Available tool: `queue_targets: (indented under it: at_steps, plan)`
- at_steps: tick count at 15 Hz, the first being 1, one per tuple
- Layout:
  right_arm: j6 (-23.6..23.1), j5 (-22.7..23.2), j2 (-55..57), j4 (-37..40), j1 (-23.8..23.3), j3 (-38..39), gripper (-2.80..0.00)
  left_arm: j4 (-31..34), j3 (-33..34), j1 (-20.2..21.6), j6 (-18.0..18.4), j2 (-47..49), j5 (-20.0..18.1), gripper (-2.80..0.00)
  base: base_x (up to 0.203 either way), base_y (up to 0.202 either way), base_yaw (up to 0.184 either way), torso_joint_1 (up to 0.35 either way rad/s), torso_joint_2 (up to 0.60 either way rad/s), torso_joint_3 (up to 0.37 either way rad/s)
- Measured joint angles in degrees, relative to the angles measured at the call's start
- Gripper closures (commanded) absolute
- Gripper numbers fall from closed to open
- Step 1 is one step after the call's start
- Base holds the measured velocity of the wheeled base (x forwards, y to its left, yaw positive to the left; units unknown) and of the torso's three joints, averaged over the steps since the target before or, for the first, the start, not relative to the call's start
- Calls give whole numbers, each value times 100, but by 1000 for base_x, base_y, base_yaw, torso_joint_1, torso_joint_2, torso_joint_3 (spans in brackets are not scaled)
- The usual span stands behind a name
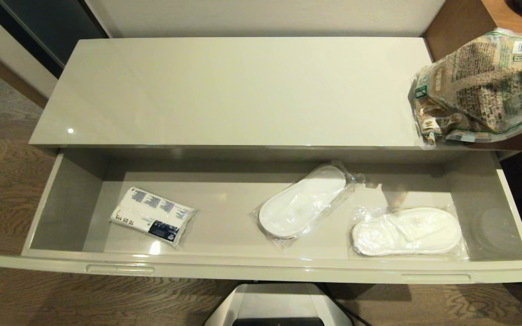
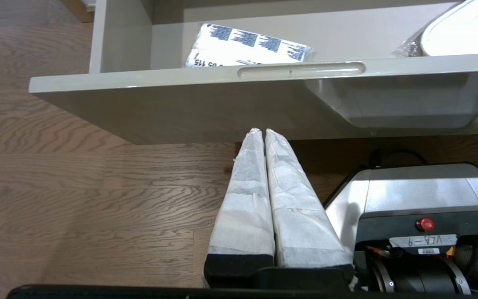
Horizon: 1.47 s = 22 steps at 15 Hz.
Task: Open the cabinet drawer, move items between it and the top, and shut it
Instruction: Pick up the solid drinks on the table
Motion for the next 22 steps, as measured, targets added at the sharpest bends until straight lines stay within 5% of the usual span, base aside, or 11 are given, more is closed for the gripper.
queue_targets:
  at_steps: [8,22]
  plan:
    - [-22,-49,-228,-13,-2,-31,0,1,0,0,1,0,-2,0,0,0,0,0,0,0]
    - [-173,-113,815,-1733,0,338,0,1,0,0,-1,0,-2,0,0,0,0,0,0,0]
